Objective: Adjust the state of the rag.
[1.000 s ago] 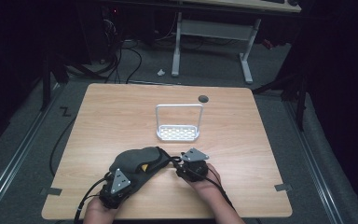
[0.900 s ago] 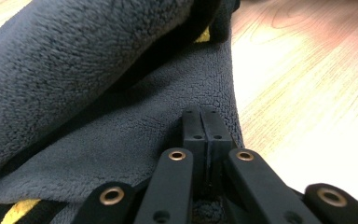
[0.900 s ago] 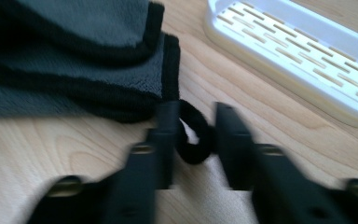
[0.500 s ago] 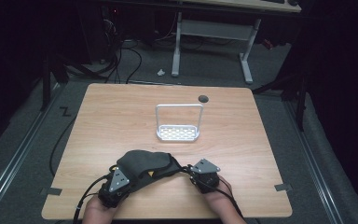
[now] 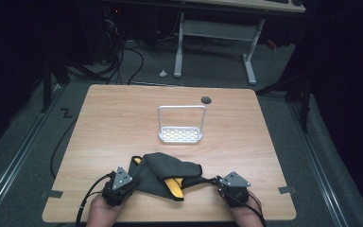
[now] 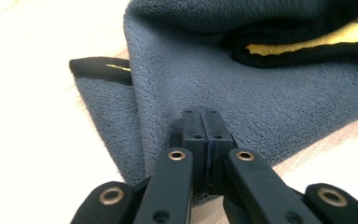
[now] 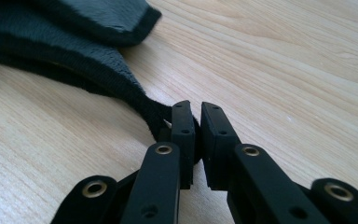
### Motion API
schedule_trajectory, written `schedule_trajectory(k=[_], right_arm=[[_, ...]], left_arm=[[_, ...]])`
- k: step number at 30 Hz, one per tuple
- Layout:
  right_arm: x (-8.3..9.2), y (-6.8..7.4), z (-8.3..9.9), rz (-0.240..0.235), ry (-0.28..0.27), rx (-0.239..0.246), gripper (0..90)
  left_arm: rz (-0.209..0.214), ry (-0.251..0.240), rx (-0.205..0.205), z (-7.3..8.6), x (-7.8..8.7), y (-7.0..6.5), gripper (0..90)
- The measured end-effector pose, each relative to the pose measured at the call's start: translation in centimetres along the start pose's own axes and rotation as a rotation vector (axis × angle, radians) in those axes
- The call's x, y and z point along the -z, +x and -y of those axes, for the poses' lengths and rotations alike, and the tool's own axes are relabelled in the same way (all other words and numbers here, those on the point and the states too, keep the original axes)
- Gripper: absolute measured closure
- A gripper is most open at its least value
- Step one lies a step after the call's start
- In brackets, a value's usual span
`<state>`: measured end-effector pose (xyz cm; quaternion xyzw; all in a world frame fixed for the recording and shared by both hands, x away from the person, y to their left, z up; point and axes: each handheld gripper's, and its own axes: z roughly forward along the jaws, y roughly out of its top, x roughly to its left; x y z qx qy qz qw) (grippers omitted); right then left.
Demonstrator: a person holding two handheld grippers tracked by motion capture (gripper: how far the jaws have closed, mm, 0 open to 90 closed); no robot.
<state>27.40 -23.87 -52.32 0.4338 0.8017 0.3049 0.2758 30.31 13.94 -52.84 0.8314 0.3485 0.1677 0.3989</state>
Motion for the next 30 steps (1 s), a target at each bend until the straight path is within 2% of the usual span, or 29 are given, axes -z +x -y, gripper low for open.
schedule_trajectory(k=[2, 3, 4, 8, 9, 10, 12, 16, 17, 20, 23, 24, 25, 27, 29, 30], right_arm=[[0.0, 0.1, -0.1, -0.004, 0.000, -0.003, 83.0], [0.1, 0.1, -0.2, -0.005, -0.013, -0.008, 79.9], [0.1, 0.1, -0.2, -0.005, -0.013, -0.008, 79.9], [0.7, -0.1, -0.6, -0.002, -0.055, -0.035, 70.0], [0.7, -0.1, -0.6, -0.002, -0.055, -0.035, 70.0], [0.9, 0.0, -0.8, -0.006, -0.073, -0.030, 68.7], [1.0, 0.1, -0.8, -0.010, -0.080, -0.025, 67.6], [1.0, 1.1, -1.3, -0.040, -0.100, 0.006, 65.3], [0.9, 1.7, -1.5, -0.060, -0.098, 0.018, 63.9], [0.7, 2.2, -1.6, -0.078, -0.101, 0.030, 63.0], [0.6, 3.0, -1.9, -0.090, -0.101, 0.053, 62.2], [0.5, 3.1, -1.9, -0.090, -0.103, 0.052, 61.8], [0.5, 3.1, -1.9, -0.090, -0.103, 0.052, 61.8], [0.5, 3.1, -1.9, -0.088, -0.103, 0.051, 61.6], [0.3, 2.9, -1.9, -0.092, -0.095, 0.038, 61.1], [0.3, 2.9, -1.9, -0.092, -0.095, 0.038, 61.1]], left_arm=[[0.000, -0.001, 0.017, 0.0, 0.1, 0.1, 88.7], [0.000, -0.005, 0.022, -0.1, 0.2, 0.1, 83.5], [0.006, -0.006, 0.022, -0.2, 0.3, 0.0, 83.5], [0.027, -0.026, -0.001, -0.7, 0.5, -1.2, 69.3], [0.037, -0.032, 0.002, -0.9, 0.5, -1.5, 69.3], [0.063, -0.039, 0.017, -1.0, 0.4, -1.9, 62.4], [0.114, -0.043, 0.032, -1.4, 0.2, -2.7, 59.1], [0.174, -0.056, -0.017, -2.3, -0.3, -5.6, 52.7], [0.188, -0.057, -0.030, -2.5, -0.5, -6.4, 50.8], [0.214, -0.055, -0.049, -2.9, -1.2, -7.5, 48.4], [0.238, -0.071, -0.044, -3.4, -1.3, -7.9, 44.1], [0.264, -0.107, -0.020, -3.8, -0.9, -7.8, 44.0], [0.264, -0.107, -0.020, -3.8, -0.9, -7.8, 44.0], [0.259, -0.141, -0.007, -4.1, -0.5, -7.9, 43.7], [0.247, -0.137, -0.003, -4.4, -1.0, -8.0, 41.3], [0.254, -0.115, 0.009, -4.5, -1.6, -8.1, 41.3]])
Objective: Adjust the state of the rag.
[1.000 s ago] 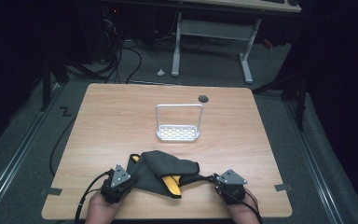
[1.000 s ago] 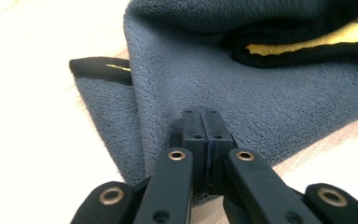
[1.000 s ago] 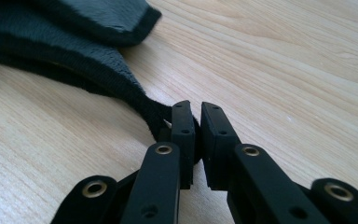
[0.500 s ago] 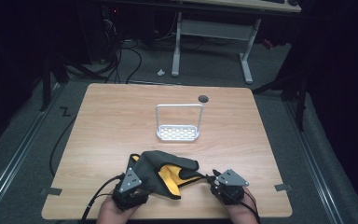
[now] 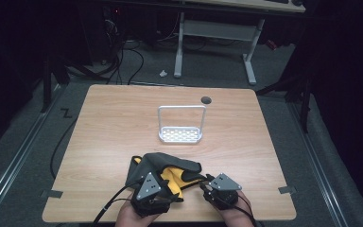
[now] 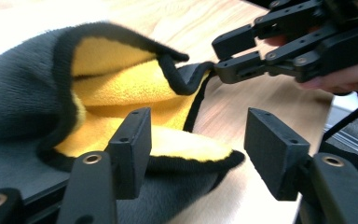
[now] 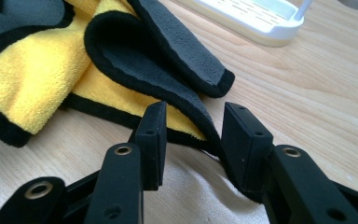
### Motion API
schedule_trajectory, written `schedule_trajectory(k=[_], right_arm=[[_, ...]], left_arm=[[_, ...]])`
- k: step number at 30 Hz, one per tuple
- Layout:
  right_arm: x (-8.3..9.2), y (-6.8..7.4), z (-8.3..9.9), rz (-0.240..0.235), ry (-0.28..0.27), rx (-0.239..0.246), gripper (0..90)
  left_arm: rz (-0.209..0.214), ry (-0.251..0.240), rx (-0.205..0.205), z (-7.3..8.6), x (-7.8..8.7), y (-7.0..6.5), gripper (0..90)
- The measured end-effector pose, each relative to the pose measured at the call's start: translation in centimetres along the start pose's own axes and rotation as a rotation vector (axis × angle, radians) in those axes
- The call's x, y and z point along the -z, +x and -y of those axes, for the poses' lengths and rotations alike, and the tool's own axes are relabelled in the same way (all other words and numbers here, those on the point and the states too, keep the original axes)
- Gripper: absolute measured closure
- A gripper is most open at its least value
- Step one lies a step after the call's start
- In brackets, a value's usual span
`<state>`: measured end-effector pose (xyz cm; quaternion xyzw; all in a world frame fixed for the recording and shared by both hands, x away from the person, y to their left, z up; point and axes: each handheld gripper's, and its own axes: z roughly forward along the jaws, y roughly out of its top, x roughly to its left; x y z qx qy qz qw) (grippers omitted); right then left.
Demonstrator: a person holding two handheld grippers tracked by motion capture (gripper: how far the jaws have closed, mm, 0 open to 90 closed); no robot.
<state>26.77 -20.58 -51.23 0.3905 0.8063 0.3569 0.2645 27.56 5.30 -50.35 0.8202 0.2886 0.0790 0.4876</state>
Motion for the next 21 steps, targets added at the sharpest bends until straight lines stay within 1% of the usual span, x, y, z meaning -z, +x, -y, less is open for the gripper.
schedule_trajectory(k=[1, 2, 3, 4, 5, 6, 7, 8, 9, 10, 12, 14, 15, 18, 19, 21], right_arm=[[-0.1, 0.0, 0.0, -0.003, 0.002, -0.005, 60.5], [-0.2, -0.1, 0.0, -0.003, 0.006, -0.006, 60.2], [-0.3, -0.1, 0.0, -0.003, 0.007, -0.003, 59.8], [-0.3, 0.0, 0.0, -0.002, 0.008, -0.006, 59.4], [-0.3, 0.0, 0.1, -0.005, 0.009, -0.005, 58.8], [-0.3, 0.0, 0.1, -0.008, 0.009, -0.004, 58.6], [-0.3, 0.0, 0.1, -0.008, 0.009, -0.004, 58.6], [-0.4, 0.0, 0.1, -0.011, 0.007, -0.002, 58.5], [-0.7, 0.0, -0.1, -0.022, 0.006, -0.005, 58.3], [-0.9, 0.0, -0.2, -0.026, 0.010, -0.007, 58.1], [-1.8, 0.0, -0.5, -0.035, 0.022, -0.005, 58.8], [-2.4, 0.1, -0.7, -0.042, 0.038, 0.008, 71.5], [-2.3, 0.3, -0.9, -0.030, 0.041, 0.021, 84.6], [-2.0, 0.3, -0.7, -0.035, 0.040, 0.024, 86.3], [-1.8, 0.3, -0.6, -0.035, 0.041, 0.024, 86.6], [-1.5, 0.2, -0.3, -0.032, 0.039, 0.027, 86.8]], left_arm=[[0.005, 0.033, 0.014, 0.1, -0.8, 0.1, 40.2], [-0.010, 0.075, 0.012, 0.2, -1.5, 0.2, 40.4], [-0.041, 0.115, -0.004, 0.5, -2.2, 0.1, 45.0], [-0.065, 0.143, -0.028, 0.8, -2.6, 0.0, 53.3], [-0.085, 0.138, -0.041, 1.0, -2.7, -0.1, 68.1], [-0.095, 0.129, -0.045, 1.1, -2.6, -0.1, 75.6], [-0.093, 0.121, -0.033, 1.1, -2.5, 0.1, 75.6], [-0.086, 0.109, -0.010, 1.1, -2.3, 0.4, 80.5], [-0.083, 0.105, 0.001, 1.1, -2.2, 0.6, 83.1], [-0.084, 0.102, 0.003, 1.1, -2.0, 0.7, 84.5], [-0.100, 0.097, -0.011, 1.0, -1.6, 0.7, 85.8], [-0.118, 0.088, -0.026, 1.0, -0.8, 0.8, 86.6], [-0.123, 0.083, -0.026, 1.0, -0.5, 0.8, 86.9], [-0.145, 0.066, -0.024, 1.0, 1.3, 1.6, 87.0], [-0.153, 0.059, -0.018, 1.0, 2.1, 2.1, 87.0], [-0.170, 0.058, -0.011, 1.2, 3.3, 2.8, 87.0]])
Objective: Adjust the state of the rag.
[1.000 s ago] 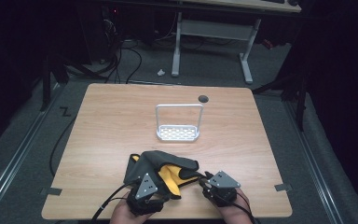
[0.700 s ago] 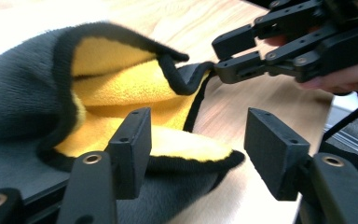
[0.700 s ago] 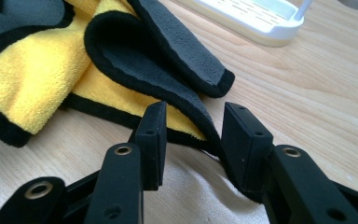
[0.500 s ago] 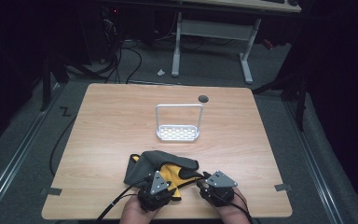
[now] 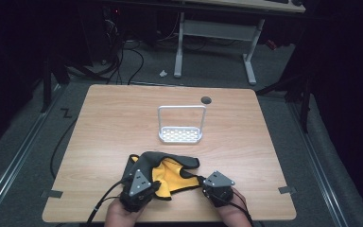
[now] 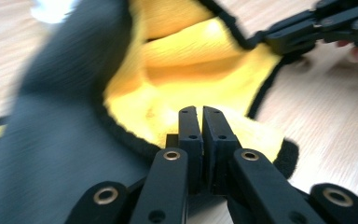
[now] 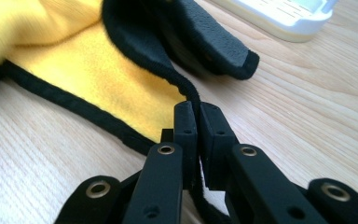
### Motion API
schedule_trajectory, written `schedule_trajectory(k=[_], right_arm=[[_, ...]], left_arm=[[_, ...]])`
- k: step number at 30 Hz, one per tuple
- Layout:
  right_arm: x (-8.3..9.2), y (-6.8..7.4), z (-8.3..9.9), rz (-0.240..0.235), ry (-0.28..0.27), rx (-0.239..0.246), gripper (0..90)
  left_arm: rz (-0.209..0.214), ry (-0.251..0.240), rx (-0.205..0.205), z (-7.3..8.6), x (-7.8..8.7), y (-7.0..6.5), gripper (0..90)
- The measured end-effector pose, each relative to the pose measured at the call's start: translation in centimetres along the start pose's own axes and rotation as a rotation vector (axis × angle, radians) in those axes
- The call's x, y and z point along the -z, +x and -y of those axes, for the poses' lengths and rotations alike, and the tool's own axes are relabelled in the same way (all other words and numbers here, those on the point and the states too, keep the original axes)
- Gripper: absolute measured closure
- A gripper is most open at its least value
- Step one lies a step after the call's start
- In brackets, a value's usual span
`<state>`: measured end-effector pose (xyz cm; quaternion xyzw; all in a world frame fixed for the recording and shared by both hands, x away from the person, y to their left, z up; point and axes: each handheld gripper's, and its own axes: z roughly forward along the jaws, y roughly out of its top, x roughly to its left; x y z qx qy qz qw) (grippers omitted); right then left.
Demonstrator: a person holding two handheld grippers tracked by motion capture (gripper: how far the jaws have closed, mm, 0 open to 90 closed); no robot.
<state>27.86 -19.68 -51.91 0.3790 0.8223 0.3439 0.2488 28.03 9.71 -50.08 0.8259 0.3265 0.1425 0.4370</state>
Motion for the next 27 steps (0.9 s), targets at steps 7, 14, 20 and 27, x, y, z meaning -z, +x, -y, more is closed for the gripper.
schedule_trajectory(k=[7, 14, 20, 27], right_arm=[[0.4, -1.0, 0.6, 0.029, -0.002, -0.035, 86.7], [0.9, -3.1, 1.4, 0.071, -0.004, -0.100, 86.4], [1.1, -5.8, 2.1, 0.100, -0.001, -0.170, 86.5], [0.5, -9.0, 2.9, 0.180, 0.036, -0.232, 86.7]], left_arm=[[-0.062, -0.034, 0.075, 1.4, 1.9, 3.4, 87.0], [-0.104, -0.050, 0.112, 1.7, 2.4, 5.7, 87.0], [-0.123, -0.064, 0.142, 1.9, 3.0, 7.0, 87.0], [-0.148, -0.056, 0.157, 2.3, 2.9, 7.9, 87.0]])
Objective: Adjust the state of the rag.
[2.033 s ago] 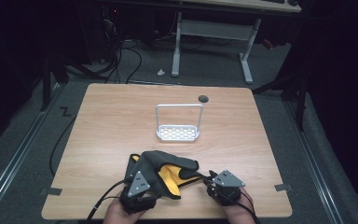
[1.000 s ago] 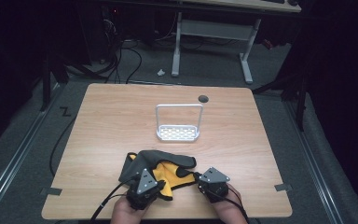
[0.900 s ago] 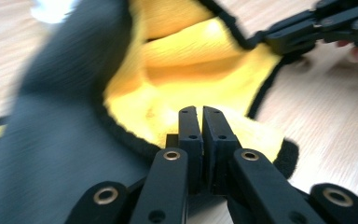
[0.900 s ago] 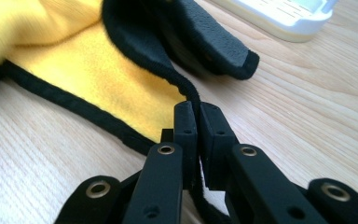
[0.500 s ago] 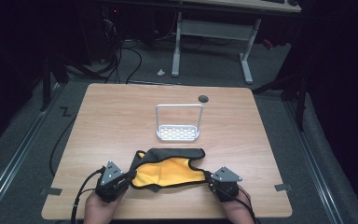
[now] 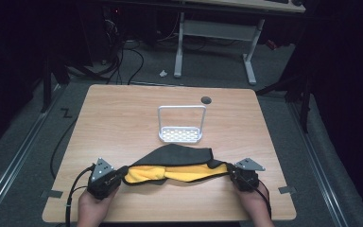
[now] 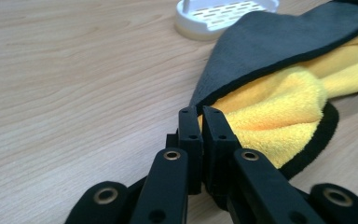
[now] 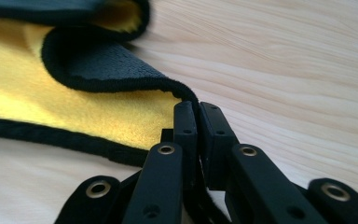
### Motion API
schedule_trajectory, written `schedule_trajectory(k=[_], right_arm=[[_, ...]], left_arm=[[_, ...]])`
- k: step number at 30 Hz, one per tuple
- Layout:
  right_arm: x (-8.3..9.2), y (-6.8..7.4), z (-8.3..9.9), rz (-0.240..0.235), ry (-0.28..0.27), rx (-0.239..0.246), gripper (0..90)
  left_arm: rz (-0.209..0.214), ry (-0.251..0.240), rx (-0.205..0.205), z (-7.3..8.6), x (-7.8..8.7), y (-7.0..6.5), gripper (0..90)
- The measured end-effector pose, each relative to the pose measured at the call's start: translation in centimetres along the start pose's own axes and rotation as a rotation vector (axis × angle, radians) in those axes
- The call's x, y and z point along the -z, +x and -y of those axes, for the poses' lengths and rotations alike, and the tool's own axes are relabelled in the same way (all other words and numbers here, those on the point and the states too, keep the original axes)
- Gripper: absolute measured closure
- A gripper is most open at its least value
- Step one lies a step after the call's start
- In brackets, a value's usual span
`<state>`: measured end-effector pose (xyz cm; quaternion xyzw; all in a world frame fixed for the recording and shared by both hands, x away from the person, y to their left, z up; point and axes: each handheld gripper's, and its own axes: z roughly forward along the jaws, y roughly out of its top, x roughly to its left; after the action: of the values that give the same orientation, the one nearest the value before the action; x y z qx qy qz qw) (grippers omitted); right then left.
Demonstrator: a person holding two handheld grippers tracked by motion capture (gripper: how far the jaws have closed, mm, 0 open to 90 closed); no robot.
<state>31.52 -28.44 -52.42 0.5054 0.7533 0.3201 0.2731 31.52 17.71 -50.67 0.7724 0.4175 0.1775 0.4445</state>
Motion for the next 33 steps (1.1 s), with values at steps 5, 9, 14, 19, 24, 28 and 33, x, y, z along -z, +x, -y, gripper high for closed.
schedule_trajectory(k=[5, 9, 14, 19, 24, 28, 33], right_arm=[[-0.2, -1.0, 0.2, 0.008, 0.008, -0.051, 76.4], [1.3, -0.2, -0.1, -0.012, -0.042, -0.065, 60.0], [2.6, 0.5, 0.0, -0.028, -0.070, -0.068, 58.9], [3.1, 2.8, -0.4, -0.074, -0.088, -0.026, 60.9], [2.2, 7.1, -1.2, -0.171, -0.082, 0.078, 62.1], [0.9, 10.4, -1.8, -0.255, -0.053, 0.142, 60.3], [-1.1, 12.5, -2.0, -0.242, -0.001, 0.243, 63.6]], left_arm=[[-0.005, 0.047, 0.027, 0.6, -1.0, 0.4, 85.8], [-0.003, 0.035, 0.002, 0.4, -0.5, -0.6, 70.4], [0.051, -0.010, -0.002, 0.1, 0.5, -2.2, 63.7], [0.137, 0.009, -0.087, 0.1, -0.4, -5.4, 57.5], [0.136, 0.078, -0.203, 0.3, -2.6, -7.8, 56.0], [0.125, 0.104, -0.189, 0.4, -3.2, -7.5, 75.0], [0.132, 0.089, -0.177, 0.4, -3.0, -7.0, 86.4]])
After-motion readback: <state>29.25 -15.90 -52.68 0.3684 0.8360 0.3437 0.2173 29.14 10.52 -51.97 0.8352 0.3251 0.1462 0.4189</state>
